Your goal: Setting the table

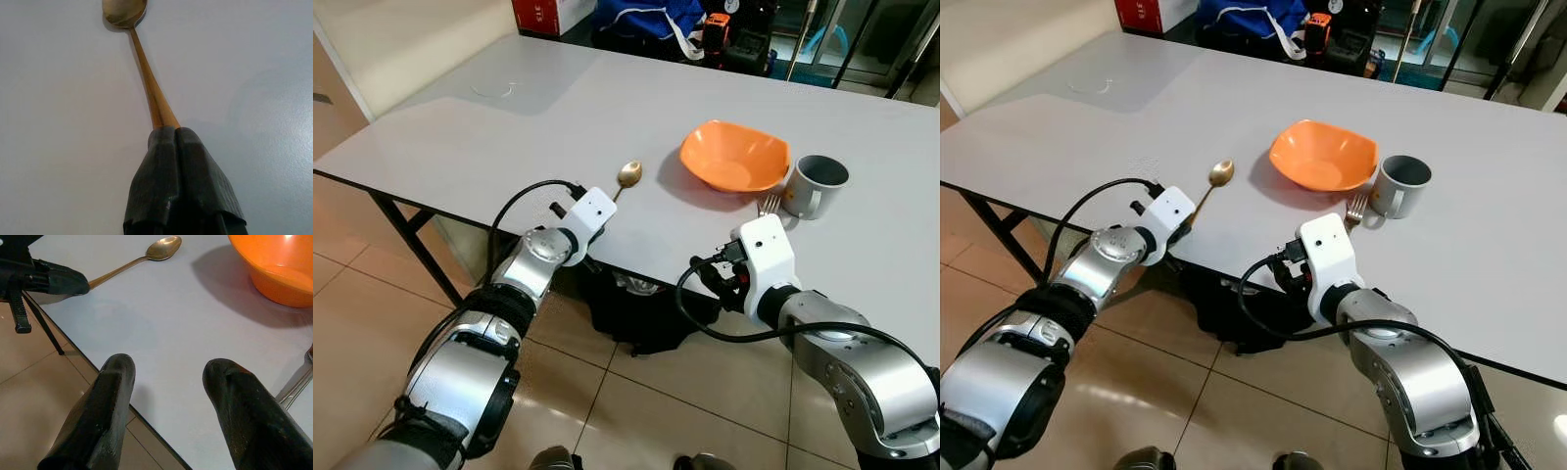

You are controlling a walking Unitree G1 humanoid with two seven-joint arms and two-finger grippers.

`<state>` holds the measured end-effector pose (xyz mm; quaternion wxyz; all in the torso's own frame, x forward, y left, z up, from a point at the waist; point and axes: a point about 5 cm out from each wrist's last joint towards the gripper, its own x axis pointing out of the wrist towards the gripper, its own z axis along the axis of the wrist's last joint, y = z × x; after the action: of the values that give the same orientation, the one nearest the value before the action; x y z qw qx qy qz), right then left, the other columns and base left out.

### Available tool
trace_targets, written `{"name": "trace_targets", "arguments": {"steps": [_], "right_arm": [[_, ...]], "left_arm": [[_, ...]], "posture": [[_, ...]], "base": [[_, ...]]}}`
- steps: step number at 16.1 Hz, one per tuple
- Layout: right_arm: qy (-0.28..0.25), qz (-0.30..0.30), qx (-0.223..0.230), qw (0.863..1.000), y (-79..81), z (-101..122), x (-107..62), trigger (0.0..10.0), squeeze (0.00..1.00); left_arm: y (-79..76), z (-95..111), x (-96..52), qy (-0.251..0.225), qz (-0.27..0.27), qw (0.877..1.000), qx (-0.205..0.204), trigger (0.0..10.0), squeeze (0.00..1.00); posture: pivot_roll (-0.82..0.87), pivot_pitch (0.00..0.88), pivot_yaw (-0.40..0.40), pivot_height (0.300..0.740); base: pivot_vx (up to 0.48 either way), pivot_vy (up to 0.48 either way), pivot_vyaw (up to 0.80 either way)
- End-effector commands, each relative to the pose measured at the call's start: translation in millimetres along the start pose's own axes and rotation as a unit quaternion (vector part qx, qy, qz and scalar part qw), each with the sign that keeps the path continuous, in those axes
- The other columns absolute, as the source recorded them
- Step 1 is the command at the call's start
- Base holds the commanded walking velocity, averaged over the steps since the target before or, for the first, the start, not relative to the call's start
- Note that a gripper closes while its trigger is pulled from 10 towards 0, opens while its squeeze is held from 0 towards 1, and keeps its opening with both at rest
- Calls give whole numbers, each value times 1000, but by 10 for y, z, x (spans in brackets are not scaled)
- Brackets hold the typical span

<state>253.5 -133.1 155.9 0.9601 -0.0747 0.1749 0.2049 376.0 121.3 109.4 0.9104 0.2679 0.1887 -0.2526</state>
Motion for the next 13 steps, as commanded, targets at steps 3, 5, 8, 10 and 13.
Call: {"name": "trace_targets", "arguments": {"steps": [3,5,8,10,13], "right_arm": [[-9,5,-12,1000,11,55,-4,10000,0],[-10,4,-13,1000,10,62,-1,10000,0],[-10,4,-13,1000,14,59,0,10000,0],[-10,4,-13,1000,14,61,1,10000,0],[-12,3,-13,1000,17,66,5,10000,0]], "left_arm": [[-114,-129,4,29,-26,999,3,10000,0],[-123,-108,2,28,-28,999,9,10000,0],[-113,-121,-23,29,-30,999,14,10000,0],[-106,-140,-45,31,-30,999,17,10000,0],[-26,-84,-102,11,-8,1000,20,10000,0]], "posture": [[-37,43,4,740],[-37,41,8,740],[-34,41,9,740],[-32,40,9,740],[-29,40,7,740]], "base": [[0,0,0],[0,0,0],[0,0,0],[0,0,0],[0,0,0]]}}
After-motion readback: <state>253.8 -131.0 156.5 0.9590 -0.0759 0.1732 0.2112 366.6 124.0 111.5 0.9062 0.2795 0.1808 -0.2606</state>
